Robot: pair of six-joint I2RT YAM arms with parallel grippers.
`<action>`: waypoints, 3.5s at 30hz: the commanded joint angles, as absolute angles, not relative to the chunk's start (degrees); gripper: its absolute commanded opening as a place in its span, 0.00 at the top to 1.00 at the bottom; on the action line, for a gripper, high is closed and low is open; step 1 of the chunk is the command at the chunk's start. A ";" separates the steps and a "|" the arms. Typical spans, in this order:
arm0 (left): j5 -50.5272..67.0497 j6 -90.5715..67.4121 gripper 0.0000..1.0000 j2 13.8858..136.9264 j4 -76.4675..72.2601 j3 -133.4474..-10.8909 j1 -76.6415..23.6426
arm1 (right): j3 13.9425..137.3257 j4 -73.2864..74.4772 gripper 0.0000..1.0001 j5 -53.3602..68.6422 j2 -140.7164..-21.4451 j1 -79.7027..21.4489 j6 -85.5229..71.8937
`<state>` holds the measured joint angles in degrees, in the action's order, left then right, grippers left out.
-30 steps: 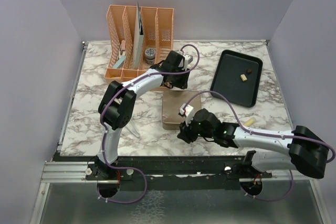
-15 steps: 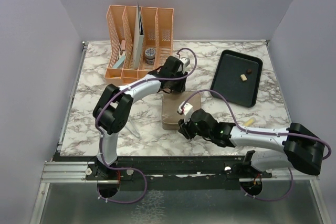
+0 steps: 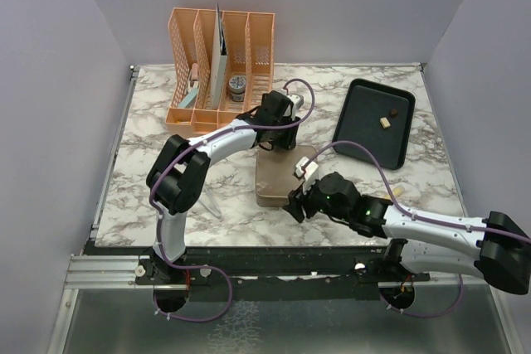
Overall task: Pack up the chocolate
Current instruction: Close the box lid on the packing box.
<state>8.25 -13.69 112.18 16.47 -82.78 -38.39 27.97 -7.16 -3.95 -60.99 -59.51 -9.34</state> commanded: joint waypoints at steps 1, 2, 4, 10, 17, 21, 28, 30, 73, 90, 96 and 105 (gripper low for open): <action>8.51 -13.36 0.57 113.10 20.64 -84.18 -38.89 | 31.07 -1.81 0.38 -4.98 -62.48 -59.36 0.44; 8.59 -13.48 0.57 113.26 20.80 -84.37 -38.85 | 31.58 -1.64 0.37 -5.67 -63.11 -59.52 3.31; 8.92 -13.81 0.57 113.42 20.99 -84.61 -38.85 | 32.53 -1.50 0.34 -7.44 -64.63 -59.82 7.84; 8.96 -14.37 0.57 113.69 22.17 -84.55 -38.85 | 34.24 -3.19 0.24 -7.12 -70.64 -62.25 18.55; 9.77 -15.43 0.58 113.45 22.59 -82.84 -38.85 | 32.44 -12.04 0.30 -23.93 -81.77 -70.24 29.38; 10.94 -16.91 0.59 112.56 22.40 -81.38 -38.89 | 31.55 -15.79 0.67 -33.99 -88.00 -75.68 33.71; 12.77 -17.46 0.59 112.15 22.32 -81.73 -38.87 | 29.36 -19.60 0.98 -37.54 -89.12 -80.95 33.62; 13.29 -17.70 0.59 112.01 22.31 -82.34 -38.85 | 29.31 -18.77 0.98 -36.98 -88.80 -81.03 32.10; 19.34 -21.95 0.31 76.93 22.15 -54.39 -27.79 | 34.64 8.67 0.48 -21.51 -58.23 -53.61 -34.22; 24.39 -21.37 0.27 84.11 12.00 -51.10 -27.40 | 28.83 -8.33 0.24 -1.49 -68.36 -31.85 -42.49; 25.40 -21.02 0.27 85.72 10.07 -52.08 -27.42 | 30.98 -15.58 0.24 7.02 -76.59 -27.81 -42.09; 28.84 -22.43 0.27 87.31 6.39 -50.36 -27.42 | 27.30 -34.45 0.33 21.89 -75.73 -27.51 -40.33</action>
